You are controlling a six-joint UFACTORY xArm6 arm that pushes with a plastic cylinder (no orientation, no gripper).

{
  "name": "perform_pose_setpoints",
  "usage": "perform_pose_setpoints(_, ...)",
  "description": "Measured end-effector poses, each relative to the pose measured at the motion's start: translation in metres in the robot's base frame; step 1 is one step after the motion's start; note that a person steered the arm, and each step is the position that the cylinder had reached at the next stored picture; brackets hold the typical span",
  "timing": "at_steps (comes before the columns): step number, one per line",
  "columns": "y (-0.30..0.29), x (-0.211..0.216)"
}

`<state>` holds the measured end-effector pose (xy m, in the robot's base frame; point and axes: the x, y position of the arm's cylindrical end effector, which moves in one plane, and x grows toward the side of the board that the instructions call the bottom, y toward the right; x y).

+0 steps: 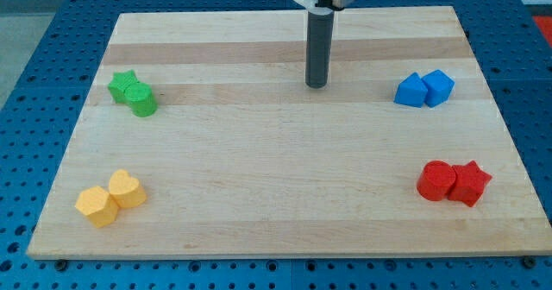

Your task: Point your arm towards the blue cube

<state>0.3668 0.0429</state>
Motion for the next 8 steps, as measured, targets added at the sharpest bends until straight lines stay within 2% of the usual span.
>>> perform_pose_setpoints(1,0.000,0.000)
perform_pose_setpoints(2,0.060,-0.008)
perform_pose_setpoints(3,0.075,-0.011)
perform_pose_setpoints(4,0.135,-0.016)
perform_pose_setpoints(5,0.145,-0.028)
perform_pose_setpoints(6,0.202,-0.039)
perform_pose_setpoints(8,0.208,0.020)
